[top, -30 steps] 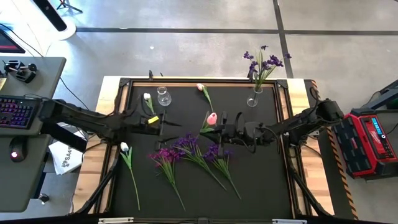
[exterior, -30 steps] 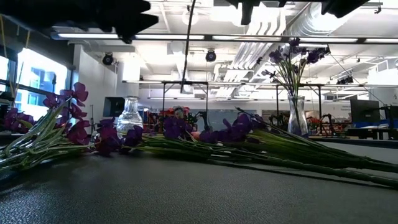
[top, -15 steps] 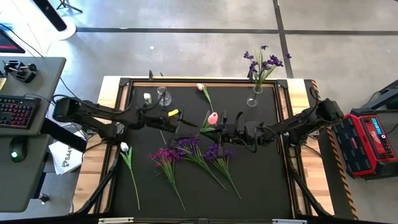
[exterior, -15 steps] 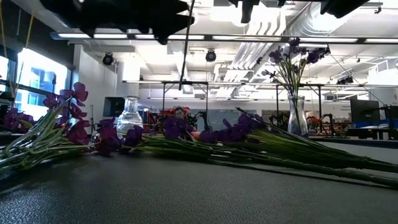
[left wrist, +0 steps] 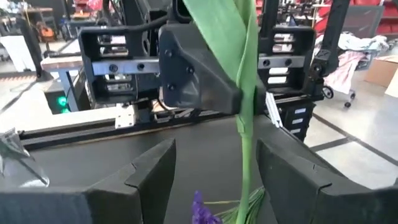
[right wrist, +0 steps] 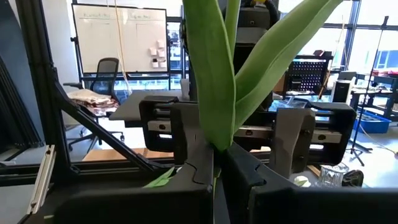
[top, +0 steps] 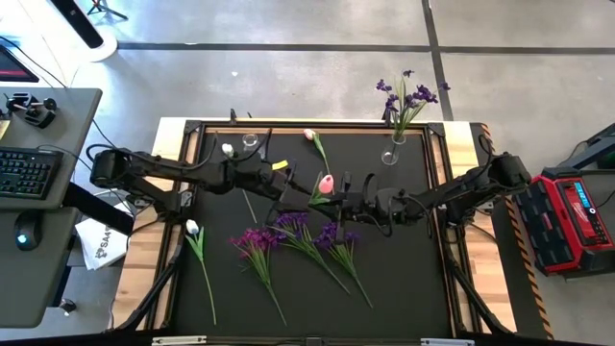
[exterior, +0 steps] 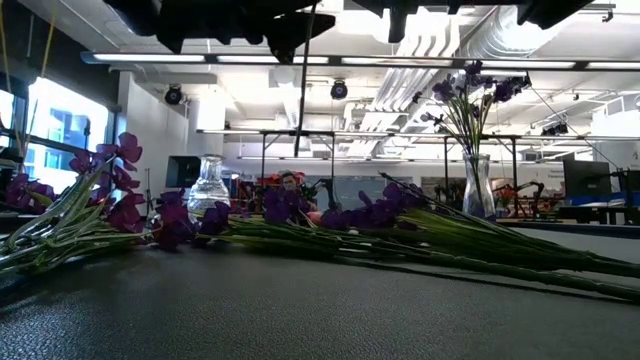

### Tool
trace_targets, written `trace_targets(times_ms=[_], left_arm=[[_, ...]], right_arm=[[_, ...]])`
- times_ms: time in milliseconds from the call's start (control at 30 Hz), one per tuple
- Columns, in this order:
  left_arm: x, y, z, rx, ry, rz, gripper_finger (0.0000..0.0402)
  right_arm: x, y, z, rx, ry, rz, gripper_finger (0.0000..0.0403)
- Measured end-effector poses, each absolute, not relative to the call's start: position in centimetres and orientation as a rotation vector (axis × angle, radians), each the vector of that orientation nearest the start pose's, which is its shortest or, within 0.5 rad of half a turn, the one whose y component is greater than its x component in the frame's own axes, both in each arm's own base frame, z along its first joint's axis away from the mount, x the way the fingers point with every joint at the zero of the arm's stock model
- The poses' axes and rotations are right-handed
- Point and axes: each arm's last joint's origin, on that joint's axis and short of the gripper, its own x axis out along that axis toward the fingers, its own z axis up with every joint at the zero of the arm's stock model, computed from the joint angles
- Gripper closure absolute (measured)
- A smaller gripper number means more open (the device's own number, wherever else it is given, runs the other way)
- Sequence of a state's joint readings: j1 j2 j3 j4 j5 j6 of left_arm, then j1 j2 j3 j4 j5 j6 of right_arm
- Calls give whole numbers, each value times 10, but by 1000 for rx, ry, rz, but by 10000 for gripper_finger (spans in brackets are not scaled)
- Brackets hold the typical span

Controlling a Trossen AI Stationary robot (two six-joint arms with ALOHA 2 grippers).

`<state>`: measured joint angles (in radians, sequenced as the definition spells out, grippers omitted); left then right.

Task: Sort flowers into vase by color
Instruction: Put the bottom pink tulip into the left transparent vase

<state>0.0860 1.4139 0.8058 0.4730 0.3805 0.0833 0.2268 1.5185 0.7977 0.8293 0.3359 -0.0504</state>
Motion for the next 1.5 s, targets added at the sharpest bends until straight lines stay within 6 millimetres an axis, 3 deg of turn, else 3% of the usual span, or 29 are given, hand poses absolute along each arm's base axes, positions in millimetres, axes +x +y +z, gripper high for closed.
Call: trace_targets(times_ms=[367,1033,1133,1300,1500], left_arm=[[308,10,263,105,104,-319,203],[308,10,262,138,102,-325,396],[308,8,262,140,102,-330,396],[305,7,263,133,134,-320,399],[287,10,261,107,246,-163,401]], right_arm=[[318,64,259,-24,-85,-111,403],[318,64,259,-34,-77,-114,397],[318,64,259,-44,-78,-114,372],[313,62,266,-54,-80,-169,282],[291,65,287,-78,-41,-190,183]])
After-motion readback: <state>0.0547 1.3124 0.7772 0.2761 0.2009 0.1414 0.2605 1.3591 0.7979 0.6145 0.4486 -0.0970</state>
